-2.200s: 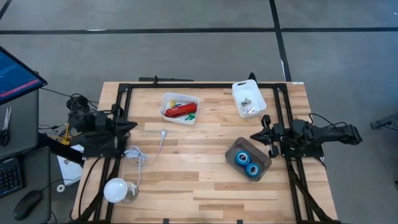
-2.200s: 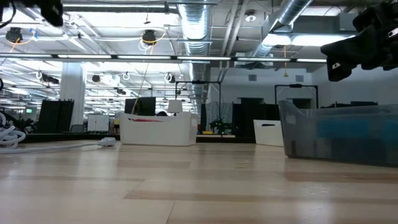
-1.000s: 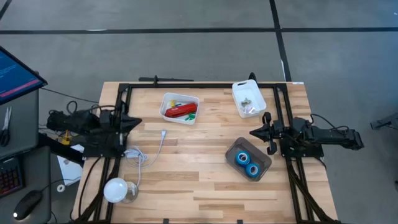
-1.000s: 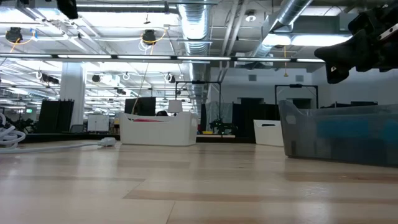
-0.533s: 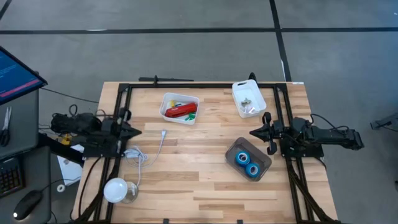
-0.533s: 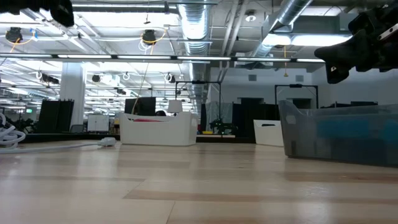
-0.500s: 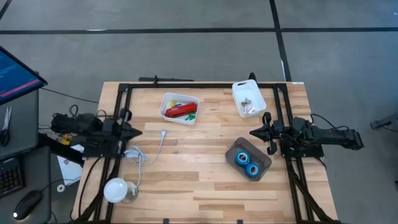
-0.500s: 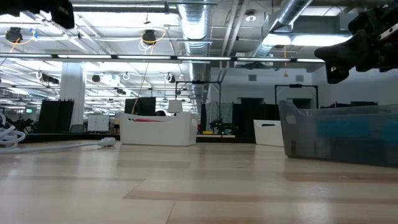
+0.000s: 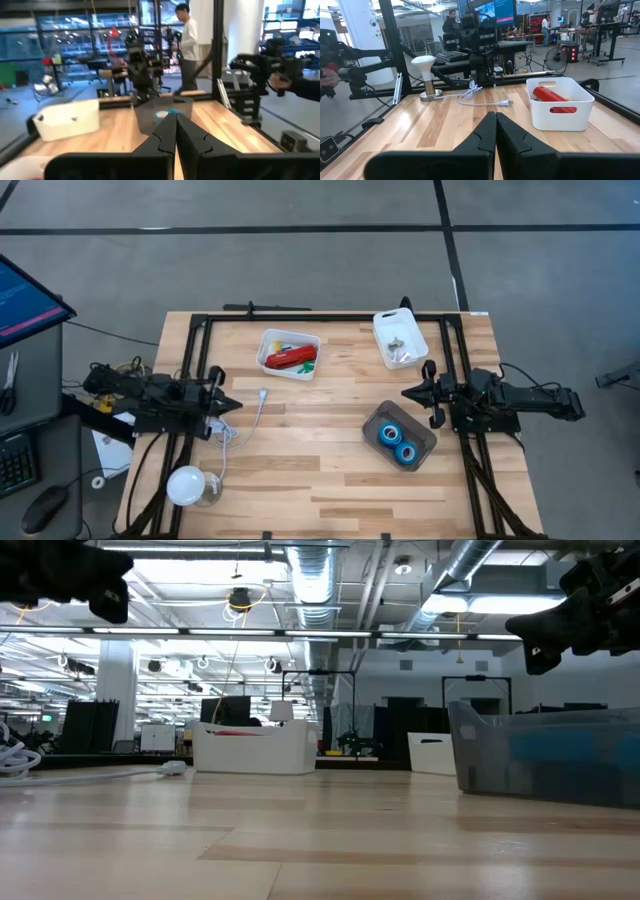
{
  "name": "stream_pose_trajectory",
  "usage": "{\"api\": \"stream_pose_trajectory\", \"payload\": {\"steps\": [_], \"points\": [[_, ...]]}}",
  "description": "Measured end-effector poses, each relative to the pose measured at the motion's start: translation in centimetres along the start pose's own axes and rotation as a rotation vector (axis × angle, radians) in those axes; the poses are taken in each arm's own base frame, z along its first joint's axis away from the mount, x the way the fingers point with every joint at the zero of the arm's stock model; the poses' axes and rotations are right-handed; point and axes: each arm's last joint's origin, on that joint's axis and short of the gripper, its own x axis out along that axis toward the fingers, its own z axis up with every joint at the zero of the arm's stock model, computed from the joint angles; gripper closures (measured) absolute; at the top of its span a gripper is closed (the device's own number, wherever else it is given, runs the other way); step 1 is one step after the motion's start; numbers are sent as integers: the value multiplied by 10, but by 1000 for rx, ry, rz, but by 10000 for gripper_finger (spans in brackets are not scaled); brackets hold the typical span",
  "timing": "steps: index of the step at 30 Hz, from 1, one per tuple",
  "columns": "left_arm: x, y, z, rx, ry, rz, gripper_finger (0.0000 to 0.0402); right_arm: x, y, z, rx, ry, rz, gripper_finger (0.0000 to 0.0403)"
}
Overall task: Pick and place Stapler, Stapler remover, tape
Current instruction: Return to Home Position
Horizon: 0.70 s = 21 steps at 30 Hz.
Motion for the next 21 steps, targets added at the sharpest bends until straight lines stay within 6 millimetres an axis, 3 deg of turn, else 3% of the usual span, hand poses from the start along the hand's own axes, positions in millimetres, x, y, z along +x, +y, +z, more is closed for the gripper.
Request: {"api": "stream_pose_trajectory", "payload": {"steps": [12,21], "points": [[5,-8,-34,-61,76,-130,400,0,0,0,-3,0,-2,403],[6,-9,-37,-99,81,-180,400,0,0,0,-27,0,-3,403]]}}
